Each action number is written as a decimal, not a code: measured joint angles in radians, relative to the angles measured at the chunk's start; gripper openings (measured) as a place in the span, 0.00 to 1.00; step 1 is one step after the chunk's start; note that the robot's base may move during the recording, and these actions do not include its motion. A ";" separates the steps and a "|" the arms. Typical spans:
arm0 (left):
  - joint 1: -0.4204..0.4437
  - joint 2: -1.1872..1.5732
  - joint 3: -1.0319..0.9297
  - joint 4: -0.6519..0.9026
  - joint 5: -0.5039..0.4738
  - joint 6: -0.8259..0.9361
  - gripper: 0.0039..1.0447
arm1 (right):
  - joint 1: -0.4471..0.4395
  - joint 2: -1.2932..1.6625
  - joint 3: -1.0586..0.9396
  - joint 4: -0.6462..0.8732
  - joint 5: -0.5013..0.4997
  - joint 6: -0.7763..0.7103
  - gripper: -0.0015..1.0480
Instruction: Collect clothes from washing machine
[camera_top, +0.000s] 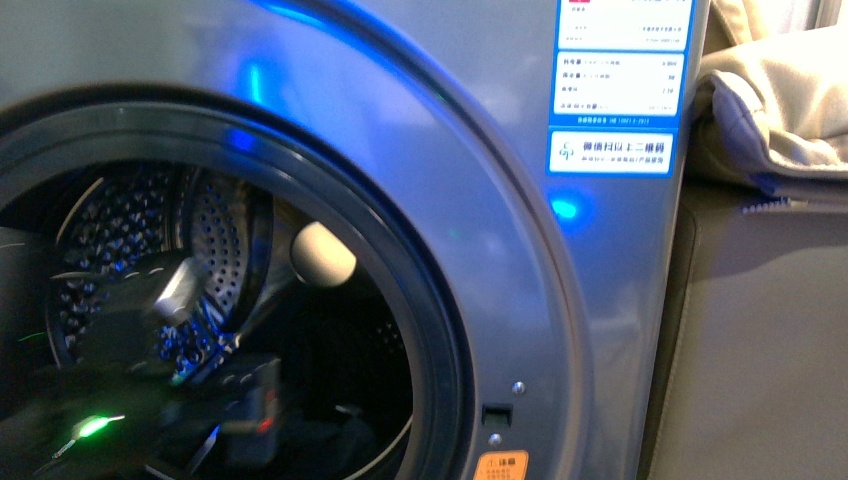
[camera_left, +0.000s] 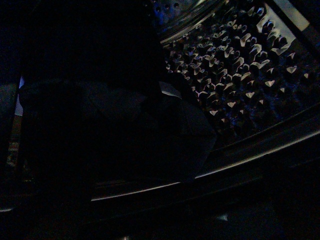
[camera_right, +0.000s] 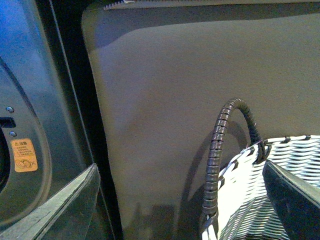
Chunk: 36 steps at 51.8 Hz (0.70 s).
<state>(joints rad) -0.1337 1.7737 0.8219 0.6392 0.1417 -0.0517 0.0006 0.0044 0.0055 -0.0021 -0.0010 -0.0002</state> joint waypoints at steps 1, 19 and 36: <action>0.000 0.005 0.005 -0.001 -0.003 0.001 0.94 | 0.000 0.000 0.000 0.000 0.000 0.000 0.93; 0.001 0.186 0.216 -0.083 -0.031 0.030 0.94 | 0.000 0.000 0.000 0.000 0.000 0.000 0.93; 0.022 0.377 0.471 -0.206 -0.061 0.050 0.94 | 0.000 0.000 0.000 0.000 0.000 0.000 0.93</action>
<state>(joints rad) -0.1116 2.1509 1.2926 0.4328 0.0807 -0.0017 0.0006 0.0044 0.0055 -0.0021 -0.0010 0.0002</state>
